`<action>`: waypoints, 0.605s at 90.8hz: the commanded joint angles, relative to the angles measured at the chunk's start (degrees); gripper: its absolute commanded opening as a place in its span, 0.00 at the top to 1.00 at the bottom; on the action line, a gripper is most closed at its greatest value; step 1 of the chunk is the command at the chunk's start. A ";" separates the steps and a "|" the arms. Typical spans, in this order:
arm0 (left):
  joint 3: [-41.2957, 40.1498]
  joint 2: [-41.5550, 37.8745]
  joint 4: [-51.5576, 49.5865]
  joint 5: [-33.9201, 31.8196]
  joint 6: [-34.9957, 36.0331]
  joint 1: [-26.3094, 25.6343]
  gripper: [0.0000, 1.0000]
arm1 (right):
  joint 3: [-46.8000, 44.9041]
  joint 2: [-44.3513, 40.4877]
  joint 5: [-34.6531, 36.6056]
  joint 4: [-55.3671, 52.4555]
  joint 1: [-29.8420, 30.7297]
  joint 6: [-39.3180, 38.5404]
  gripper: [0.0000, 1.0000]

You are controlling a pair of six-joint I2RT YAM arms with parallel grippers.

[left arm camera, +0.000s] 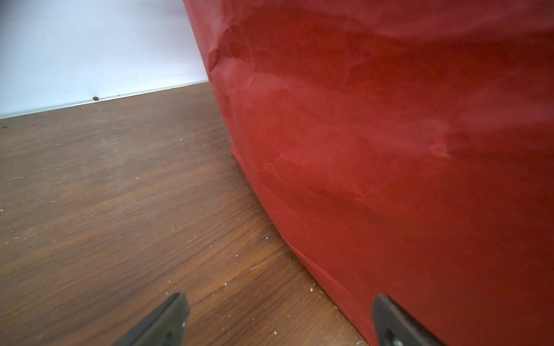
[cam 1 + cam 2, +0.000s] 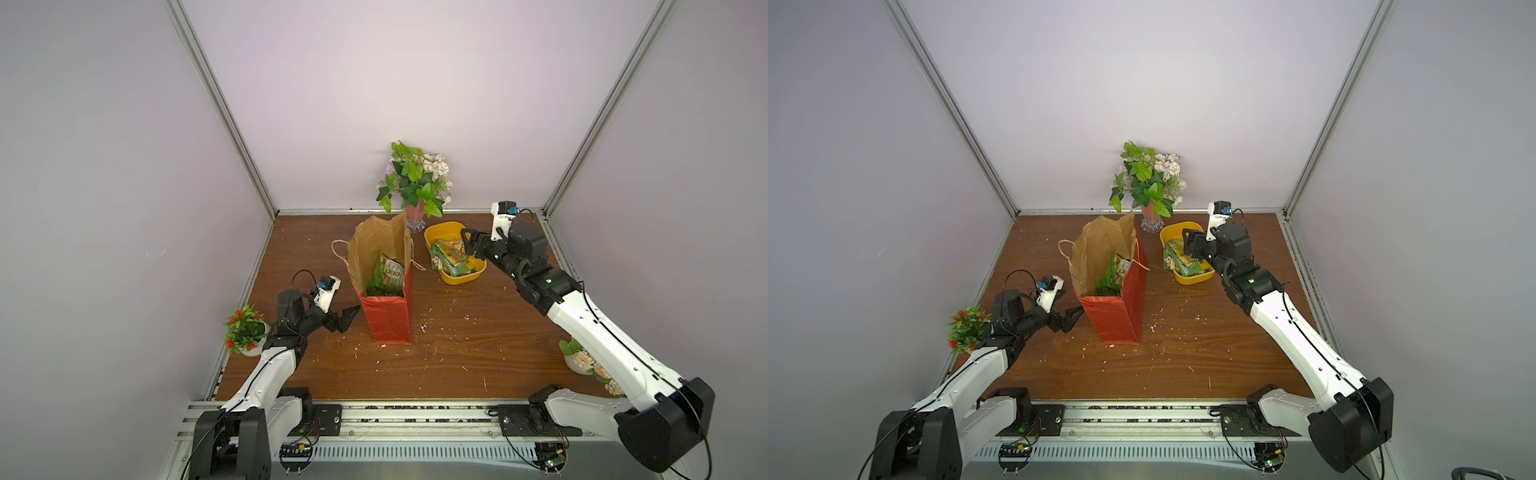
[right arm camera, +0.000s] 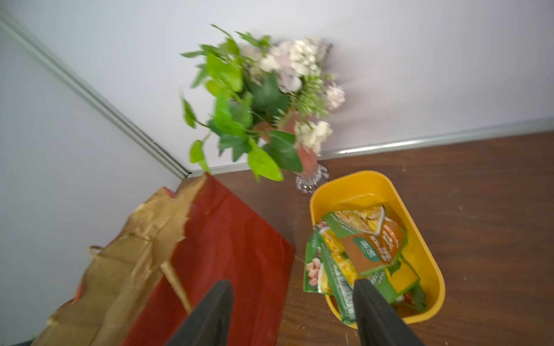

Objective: Place the condiment packets inside the bag
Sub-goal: Pick up the condiment packet from the storage box.

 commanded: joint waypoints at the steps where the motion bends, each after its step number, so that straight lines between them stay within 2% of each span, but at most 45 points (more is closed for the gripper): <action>1: 0.35 0.58 2.24 -2.14 -0.55 0.71 0.01 | -5.33 1.60 -5.96 7.45 -3.61 7.17 0.32; 18: 0.41 2.07 4.40 -5.15 -1.84 1.37 0.01 | -12.08 8.54 -10.34 18.66 -7.98 15.34 0.31; 36: 0.73 4.19 5.65 -7.02 -2.12 1.43 0.01 | -11.81 15.00 -10.38 25.49 -8.55 20.00 0.29; 55: 1.22 5.85 5.76 -7.59 -1.80 1.46 0.02 | -9.77 22.43 -14.12 31.91 -8.47 25.36 0.28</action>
